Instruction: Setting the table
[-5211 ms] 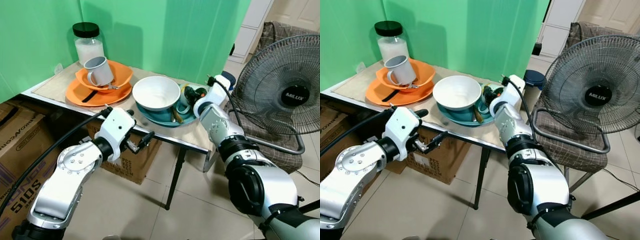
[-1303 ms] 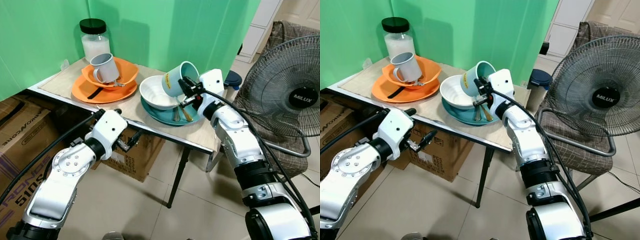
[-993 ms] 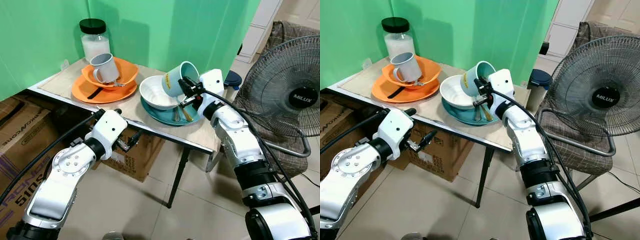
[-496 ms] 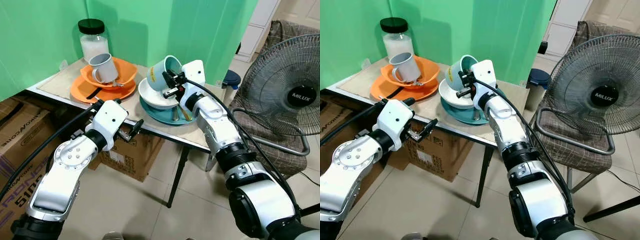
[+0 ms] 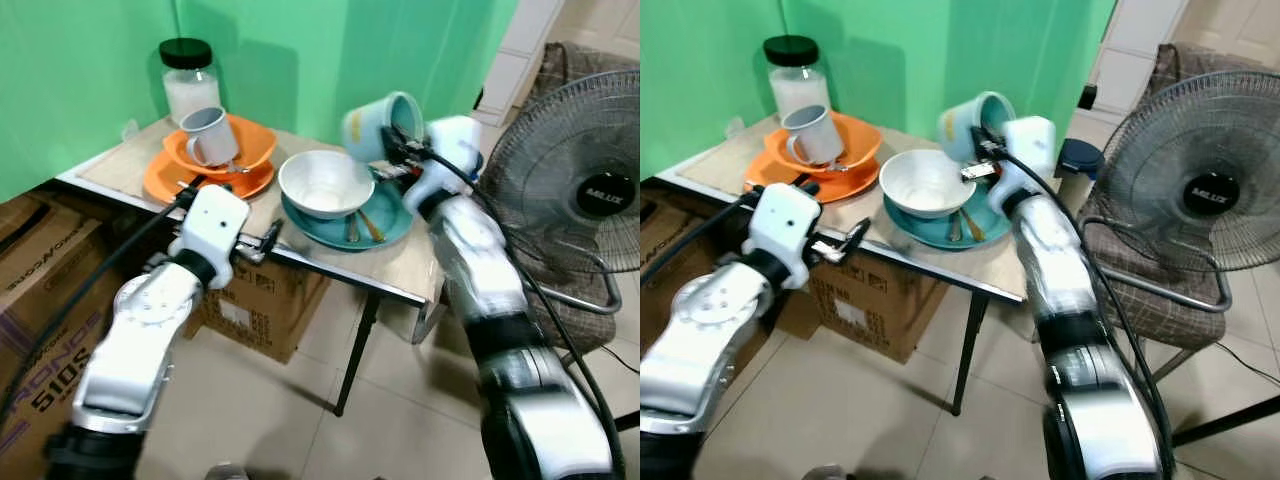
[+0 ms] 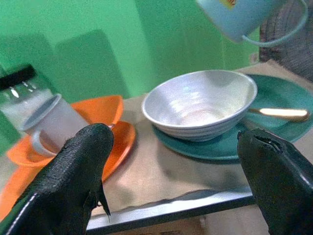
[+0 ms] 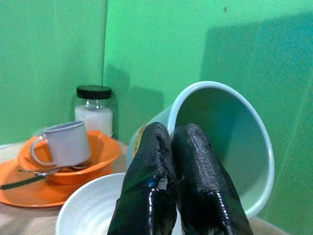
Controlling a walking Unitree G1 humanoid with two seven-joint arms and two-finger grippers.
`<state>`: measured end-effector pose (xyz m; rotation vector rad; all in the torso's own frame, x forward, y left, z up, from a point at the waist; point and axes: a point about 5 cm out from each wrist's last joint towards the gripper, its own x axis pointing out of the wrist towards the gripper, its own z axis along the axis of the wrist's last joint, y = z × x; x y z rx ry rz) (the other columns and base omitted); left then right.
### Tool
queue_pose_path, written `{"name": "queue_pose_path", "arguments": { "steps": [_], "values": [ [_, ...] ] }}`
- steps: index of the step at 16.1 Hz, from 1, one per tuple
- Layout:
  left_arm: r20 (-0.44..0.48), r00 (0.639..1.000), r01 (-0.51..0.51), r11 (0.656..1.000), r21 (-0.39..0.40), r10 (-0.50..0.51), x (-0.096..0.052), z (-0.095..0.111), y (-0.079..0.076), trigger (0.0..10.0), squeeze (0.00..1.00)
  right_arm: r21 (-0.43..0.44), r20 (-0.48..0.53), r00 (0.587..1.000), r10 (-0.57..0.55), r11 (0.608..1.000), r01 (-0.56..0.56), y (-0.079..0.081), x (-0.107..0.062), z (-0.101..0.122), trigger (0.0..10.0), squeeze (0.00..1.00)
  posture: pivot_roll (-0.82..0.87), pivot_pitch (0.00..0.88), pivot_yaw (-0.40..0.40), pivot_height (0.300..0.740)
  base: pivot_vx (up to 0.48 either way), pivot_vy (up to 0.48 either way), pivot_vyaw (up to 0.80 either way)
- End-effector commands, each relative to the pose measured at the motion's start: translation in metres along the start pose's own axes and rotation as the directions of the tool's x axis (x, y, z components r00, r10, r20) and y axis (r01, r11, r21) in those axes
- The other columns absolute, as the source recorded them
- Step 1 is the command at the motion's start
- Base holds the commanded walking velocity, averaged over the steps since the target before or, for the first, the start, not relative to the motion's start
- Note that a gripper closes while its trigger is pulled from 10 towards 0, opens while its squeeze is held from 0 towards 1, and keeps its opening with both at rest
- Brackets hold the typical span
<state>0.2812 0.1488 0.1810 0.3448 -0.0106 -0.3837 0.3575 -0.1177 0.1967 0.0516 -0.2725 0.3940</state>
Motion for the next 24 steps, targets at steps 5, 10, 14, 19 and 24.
{"name": "queue_pose_path", "arguments": {
  "steps": [5,10,14,19,24],
  "values": [
    [0.062,0.993,-0.1,0.994,-0.052,0.103,-0.001,0.006,-0.007,10.0,0.0,-0.078,0.051,0.995,-0.085,0.993,0.089,-0.006,-0.048,0.023,10.0,0.0,0.11,0.0,-0.104,0.74,0.0,0.0,0.0],
    [0.063,0.975,-0.207,0.973,-0.101,0.214,0.005,0.007,-0.005,10.0,0.0,-0.091,-0.063,0.971,-0.229,0.971,0.223,-0.012,-0.07,0.011,10.0,0.0,0.11,0.0,-0.108,0.74,0.0,0.0,-0.74],
    [0.053,0.974,-0.215,0.973,-0.083,0.219,0.005,0.006,-0.003,10.0,0.0,-0.082,-0.115,0.95,-0.289,0.956,0.281,-0.015,-0.076,0.005,10.0,0.0,0.12,0.0,-0.112,0.74,0.0,0.0,-0.8],
    [0.053,0.977,-0.2,0.974,-0.108,0.206,0.003,0.005,0.001,10.0,0.0,-0.085,-0.143,0.928,-0.343,0.939,0.334,-0.019,-0.072,0.005,10.0,0.0,0.12,0.0,-0.115,0.74,0.0,0.0,-0.8],
    [0.055,0.978,-0.194,0.974,-0.116,0.202,0.003,0.004,0.004,10.0,0.0,-0.103,-0.125,0.923,-0.365,0.93,0.353,-0.025,-0.067,0.011,10.0,0.0,0.12,0.0,-0.117,0.74,0.267,0.0,-0.26]
  ]
}}
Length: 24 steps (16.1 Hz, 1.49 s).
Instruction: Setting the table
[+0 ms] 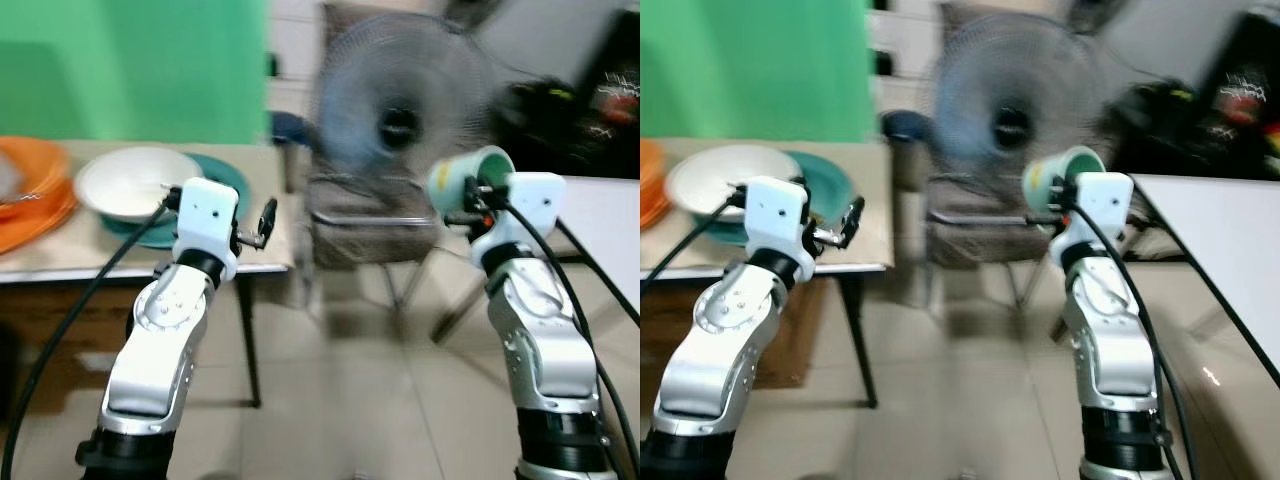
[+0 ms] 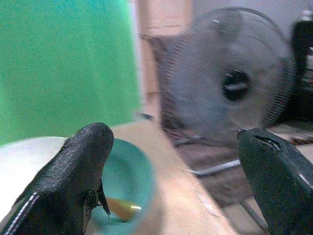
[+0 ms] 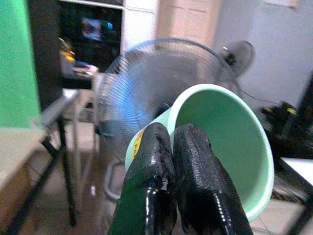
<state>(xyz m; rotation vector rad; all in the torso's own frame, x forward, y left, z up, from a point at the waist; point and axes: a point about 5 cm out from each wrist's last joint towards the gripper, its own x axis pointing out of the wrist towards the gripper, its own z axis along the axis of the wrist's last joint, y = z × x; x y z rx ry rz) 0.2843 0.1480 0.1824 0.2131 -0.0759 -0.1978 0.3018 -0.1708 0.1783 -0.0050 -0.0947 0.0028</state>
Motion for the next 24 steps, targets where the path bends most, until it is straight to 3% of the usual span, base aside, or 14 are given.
{"name": "queue_pose_path", "arguments": {
  "steps": [1,4,14,24],
  "values": [
    [0.011,1.0,0.0,1.0,0.008,0.0,0.001,0.003,0.003,10.0,0.0,-0.002,0.041,0.999,0.013,1.0,-0.013,0.003,0.005,0.012,10.0,0.0,0.12,0.0,-0.117,0.74,0.375,0.0,0.0],
    [0.012,1.0,0.005,1.0,0.008,-0.005,0.001,0.003,0.004,10.0,0.0,-0.004,0.047,0.999,0.0,1.0,0.0,-0.001,0.007,0.015,10.0,0.0,0.12,0.0,-0.116,0.74,0.372,0.0,-0.22],
    [-0.01,0.998,0.068,0.997,0.031,-0.068,0.003,0.001,0.002,10.0,0.0,-0.01,0.055,0.998,-0.034,0.999,0.035,-0.008,0.009,0.019,10.0,0.0,0.11,0.0,-0.105,0.74,0.372,0.0,-0.8],
    [-0.017,0.995,0.096,0.994,0.045,-0.096,0.006,0.001,0.003,10.0,0.0,-0.016,0.04,0.999,-0.036,0.999,0.037,-0.006,0.009,0.017,10.0,0.0,0.11,0.0,-0.093,0.74,0.372,0.0,-0.8]
  ]
}}
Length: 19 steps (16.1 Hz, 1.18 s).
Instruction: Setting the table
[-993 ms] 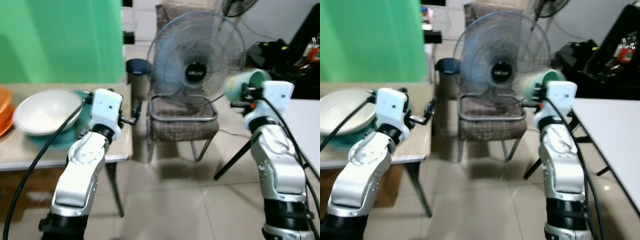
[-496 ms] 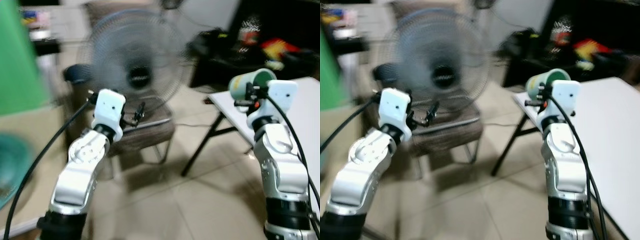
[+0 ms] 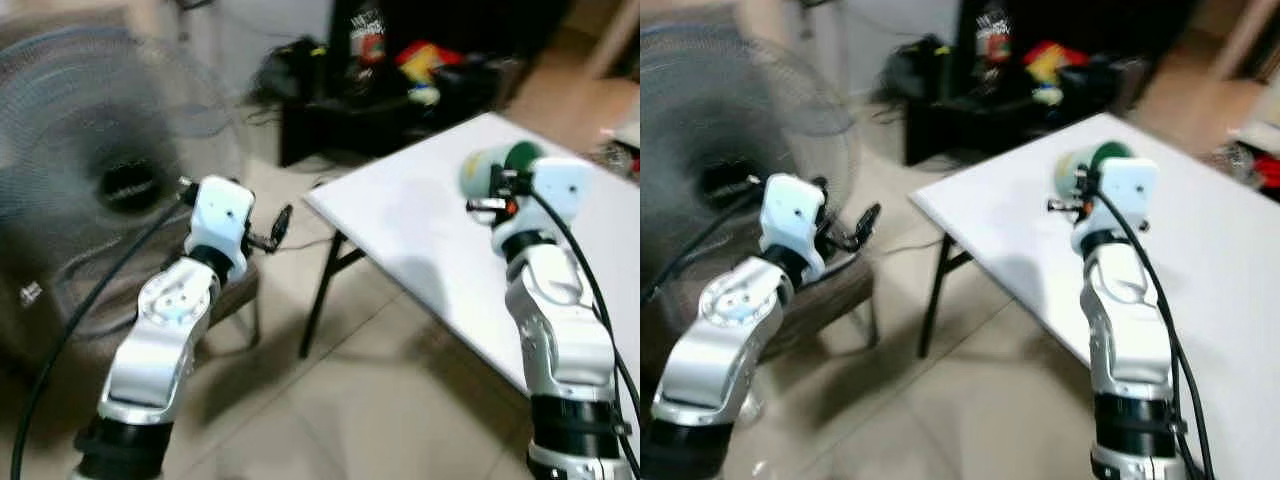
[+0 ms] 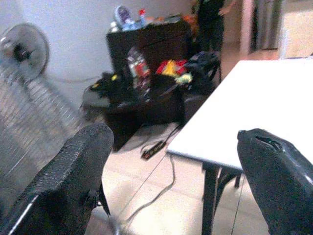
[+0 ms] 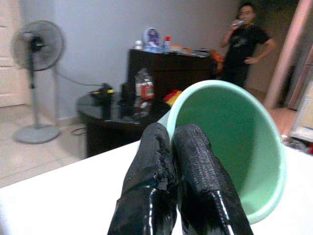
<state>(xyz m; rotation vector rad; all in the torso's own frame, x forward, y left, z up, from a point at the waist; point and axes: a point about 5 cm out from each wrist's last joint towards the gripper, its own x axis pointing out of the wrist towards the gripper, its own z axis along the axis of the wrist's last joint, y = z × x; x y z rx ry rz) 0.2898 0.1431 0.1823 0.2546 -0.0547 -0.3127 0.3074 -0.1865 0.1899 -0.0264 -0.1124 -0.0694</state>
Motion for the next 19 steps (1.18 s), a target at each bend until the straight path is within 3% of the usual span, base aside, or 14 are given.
{"name": "queue_pose_path", "arguments": {
  "steps": [1,8,12,19],
  "values": [
    [-0.003,1.0,-0.02,1.0,0.01,0.02,-0.001,0.0,0.007,10.0,0.0,0.008,0.022,0.999,0.034,0.999,-0.034,0.01,0.002,0.007,10.0,0.0,0.11,0.0,-0.091,0.74,0.371,0.0,-0.8],
    [0.001,1.0,0.007,1.0,0.019,-0.007,0.001,0.001,0.007,10.0,0.0,0.012,0.01,0.999,0.039,0.999,-0.039,0.012,0.0,0.005,10.0,0.0,0.11,0.0,-0.085,0.74,0.368,0.0,-0.8],
    [-0.002,0.999,0.046,0.998,0.042,-0.046,-0.001,0.0,0.006,10.0,0.0,-0.004,-0.008,0.998,0.061,0.998,-0.061,0.014,0.0,0.004,10.0,0.0,0.11,0.0,-0.091,0.74,0.326,0.0,0.0],
    [-0.021,0.99,0.138,0.987,0.084,-0.137,-0.004,0.001,0.01,10.0,0.0,-0.113,-0.102,0.974,0.2,0.971,-0.212,0.017,0.011,-0.002,10.0,0.0,0.12,0.0,-0.09,0.74,0.0,0.0,0.0]
  ]
}}
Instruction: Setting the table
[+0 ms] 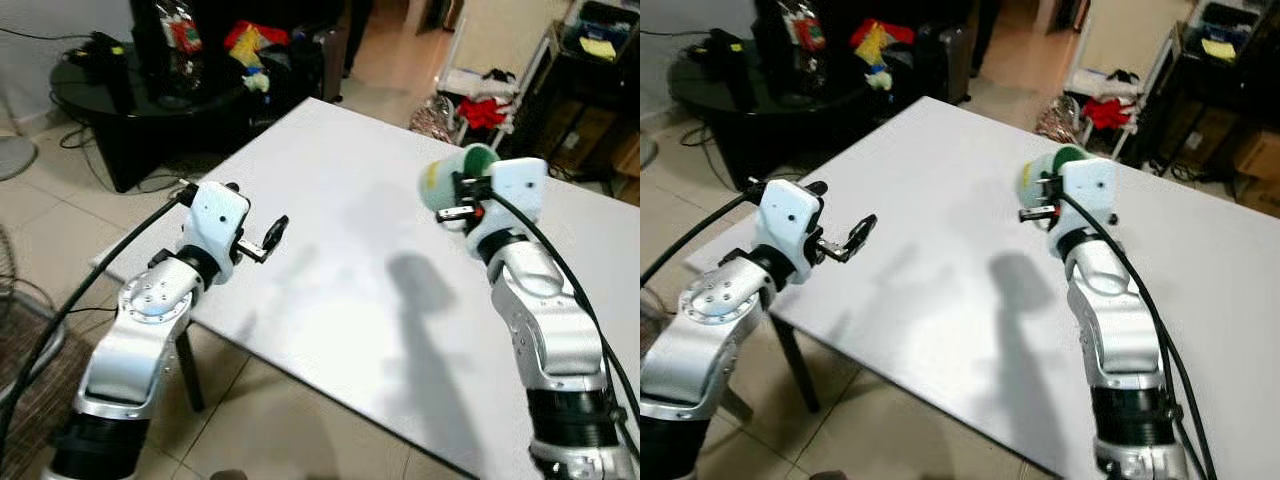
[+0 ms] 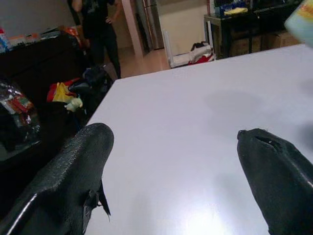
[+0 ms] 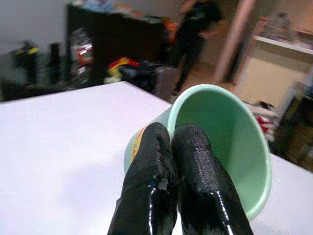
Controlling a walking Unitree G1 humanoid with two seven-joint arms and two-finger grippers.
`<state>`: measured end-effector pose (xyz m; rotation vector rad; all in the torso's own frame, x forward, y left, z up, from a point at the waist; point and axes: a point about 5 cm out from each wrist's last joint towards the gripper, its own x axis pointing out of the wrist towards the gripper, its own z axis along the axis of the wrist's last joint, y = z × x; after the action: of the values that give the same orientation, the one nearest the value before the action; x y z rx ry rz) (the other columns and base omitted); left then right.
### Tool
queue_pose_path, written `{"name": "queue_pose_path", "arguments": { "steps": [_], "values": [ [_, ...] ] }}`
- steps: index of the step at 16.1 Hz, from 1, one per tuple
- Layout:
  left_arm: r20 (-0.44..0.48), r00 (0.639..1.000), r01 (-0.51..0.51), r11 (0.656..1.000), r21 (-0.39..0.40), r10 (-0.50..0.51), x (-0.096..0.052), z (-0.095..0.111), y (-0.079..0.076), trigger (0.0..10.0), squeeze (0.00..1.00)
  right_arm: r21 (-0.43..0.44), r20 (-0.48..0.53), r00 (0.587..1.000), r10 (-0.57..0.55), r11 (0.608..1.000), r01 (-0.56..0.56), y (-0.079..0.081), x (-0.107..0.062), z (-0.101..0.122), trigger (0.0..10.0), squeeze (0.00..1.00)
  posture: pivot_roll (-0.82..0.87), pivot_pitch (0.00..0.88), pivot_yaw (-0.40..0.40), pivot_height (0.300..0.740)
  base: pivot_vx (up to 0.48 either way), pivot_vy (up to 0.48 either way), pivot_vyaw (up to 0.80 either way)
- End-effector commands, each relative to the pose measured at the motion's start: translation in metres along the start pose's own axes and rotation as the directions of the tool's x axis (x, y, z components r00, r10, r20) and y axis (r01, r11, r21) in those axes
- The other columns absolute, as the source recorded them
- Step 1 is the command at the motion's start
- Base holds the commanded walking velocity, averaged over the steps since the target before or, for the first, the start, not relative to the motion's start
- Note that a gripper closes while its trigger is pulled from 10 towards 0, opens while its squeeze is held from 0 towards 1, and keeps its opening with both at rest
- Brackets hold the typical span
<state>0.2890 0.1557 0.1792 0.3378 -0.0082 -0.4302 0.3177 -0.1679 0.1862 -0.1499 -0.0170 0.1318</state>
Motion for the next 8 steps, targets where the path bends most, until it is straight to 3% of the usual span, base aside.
{"name": "queue_pose_path", "arguments": {
  "steps": [1,3,5,7,8],
  "values": [
    [0.028,0.999,0.034,0.999,0.024,-0.035,0.001,0.007,0.0,10.0,0.0,-0.051,-0.026,0.999,0.04,0.998,-0.042,-0.005,0.005,0.001,10.0,0.0,0.12,0.0,-0.09,0.74,0.0,0.0,0.0],
    [0.022,0.995,0.095,0.995,0.042,-0.096,-0.001,0.007,-0.002,10.0,0.0,-0.115,-0.086,0.989,0.121,0.985,-0.131,-0.005,0.014,-0.001,10.0,0.0,0.11,0.0,-0.084,0.74,0.0,0.0,0.0],
    [0.003,0.98,0.198,0.977,0.074,-0.199,-0.001,0.007,-0.005,10.0,0.0,-0.18,-0.18,0.956,0.233,0.947,-0.265,-0.004,0.028,-0.002,10.0,0.0,0.12,0.0,-0.089,0.74,0.0,0.0,0.0],
    [-0.02,0.963,0.269,0.959,0.087,-0.268,-0.003,0.006,-0.006,10.0,0.0,-0.22,-0.267,0.912,0.312,0.902,-0.373,-0.003,0.035,-0.004,10.0,0.0,0.12,0.0,-0.096,0.74,0.0,0.0,0.0],
    [-0.06,0.936,0.351,0.932,0.091,-0.347,-0.006,0.003,-0.009,10.0,0.0,-0.24,-0.344,0.864,0.369,0.854,-0.461,-0.002,0.039,-0.008,10.0,0.0,0.12,0.0,-0.101,0.74,0.0,0.0,0.0]
  ]
}}
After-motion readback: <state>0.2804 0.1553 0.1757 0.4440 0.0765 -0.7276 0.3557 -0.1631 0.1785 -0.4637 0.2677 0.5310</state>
